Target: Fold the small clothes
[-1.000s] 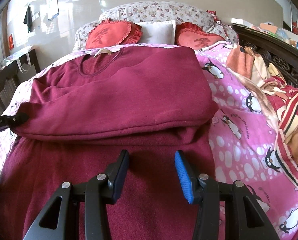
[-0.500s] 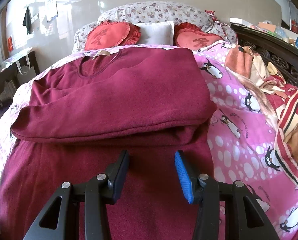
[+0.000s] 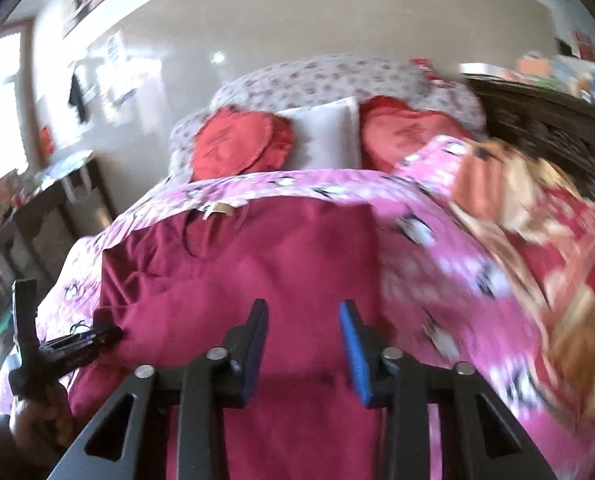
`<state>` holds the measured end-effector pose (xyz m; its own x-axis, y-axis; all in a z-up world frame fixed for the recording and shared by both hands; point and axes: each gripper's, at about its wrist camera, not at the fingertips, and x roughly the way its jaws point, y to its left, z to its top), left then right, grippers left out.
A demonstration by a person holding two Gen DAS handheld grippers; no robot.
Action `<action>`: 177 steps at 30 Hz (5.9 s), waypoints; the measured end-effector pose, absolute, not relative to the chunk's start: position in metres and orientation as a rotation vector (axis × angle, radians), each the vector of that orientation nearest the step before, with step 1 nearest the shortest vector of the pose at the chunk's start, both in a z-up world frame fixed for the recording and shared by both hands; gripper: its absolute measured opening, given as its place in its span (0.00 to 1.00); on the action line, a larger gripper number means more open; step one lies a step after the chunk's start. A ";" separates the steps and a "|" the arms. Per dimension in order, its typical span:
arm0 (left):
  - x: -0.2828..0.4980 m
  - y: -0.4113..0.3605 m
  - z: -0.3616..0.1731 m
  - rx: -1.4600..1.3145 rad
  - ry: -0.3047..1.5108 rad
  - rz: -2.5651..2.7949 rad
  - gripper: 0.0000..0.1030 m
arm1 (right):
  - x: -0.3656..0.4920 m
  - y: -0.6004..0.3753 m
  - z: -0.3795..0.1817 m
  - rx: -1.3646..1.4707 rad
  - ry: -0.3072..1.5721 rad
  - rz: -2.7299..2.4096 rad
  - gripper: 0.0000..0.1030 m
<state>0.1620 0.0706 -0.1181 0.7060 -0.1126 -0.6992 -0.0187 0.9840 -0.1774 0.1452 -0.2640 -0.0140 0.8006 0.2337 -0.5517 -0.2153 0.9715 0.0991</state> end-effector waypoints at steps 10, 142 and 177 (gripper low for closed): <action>0.167 0.065 -0.113 -0.171 0.792 -0.050 0.19 | 0.198 -0.270 -0.080 -0.078 0.793 0.179 0.18; -0.074 0.086 -0.126 -0.321 1.054 -0.476 0.14 | -0.110 -0.329 -0.083 0.192 0.886 0.531 0.10; 0.243 0.091 -0.002 -0.294 0.704 -0.138 0.07 | 0.195 -0.265 0.032 0.041 0.526 0.270 0.09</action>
